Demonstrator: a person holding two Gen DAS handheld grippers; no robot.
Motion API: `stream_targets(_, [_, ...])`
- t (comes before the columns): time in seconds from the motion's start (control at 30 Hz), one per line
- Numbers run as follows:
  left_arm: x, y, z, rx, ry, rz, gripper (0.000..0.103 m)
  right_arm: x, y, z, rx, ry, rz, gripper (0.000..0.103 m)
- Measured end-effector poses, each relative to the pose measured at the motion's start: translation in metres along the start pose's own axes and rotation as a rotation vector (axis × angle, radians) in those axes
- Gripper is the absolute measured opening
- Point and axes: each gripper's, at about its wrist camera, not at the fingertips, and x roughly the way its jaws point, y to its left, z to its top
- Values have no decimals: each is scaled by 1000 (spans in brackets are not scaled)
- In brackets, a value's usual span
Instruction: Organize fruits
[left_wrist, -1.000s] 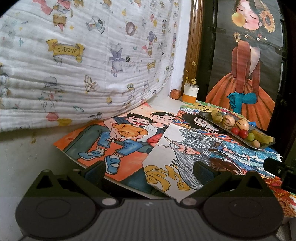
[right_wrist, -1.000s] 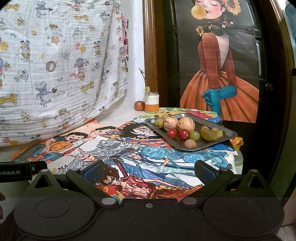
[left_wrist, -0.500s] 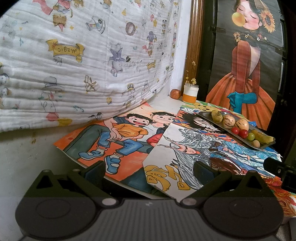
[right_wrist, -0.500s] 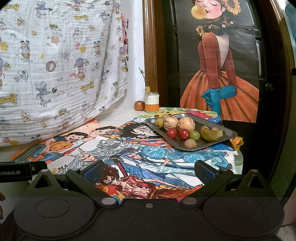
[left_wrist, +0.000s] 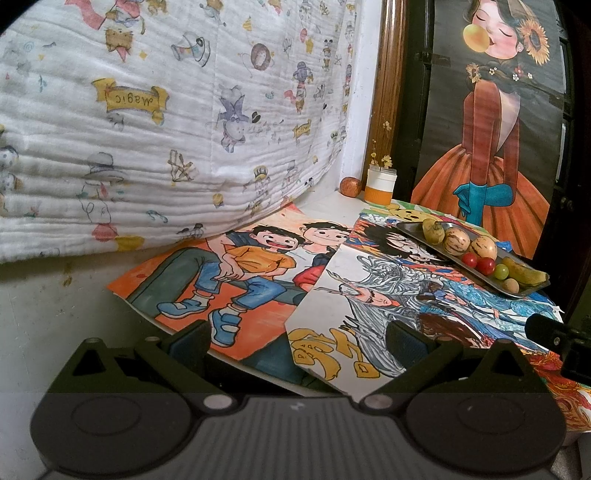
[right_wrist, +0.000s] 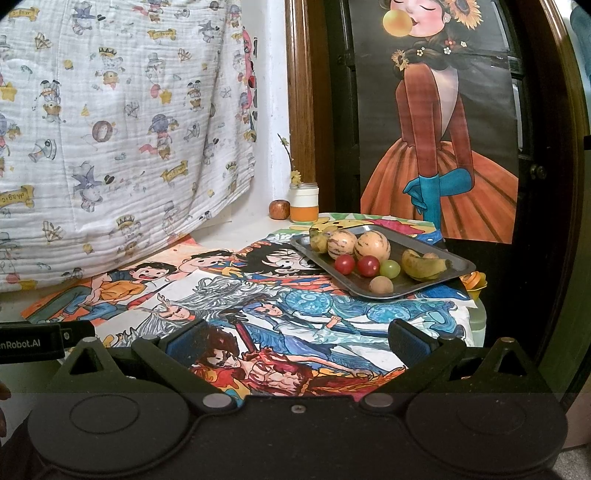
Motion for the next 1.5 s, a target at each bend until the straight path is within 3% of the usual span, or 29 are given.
stream_targets(1.5, [-3,0,1,7,7,8,103,0,1,-4,5,4,0,103])
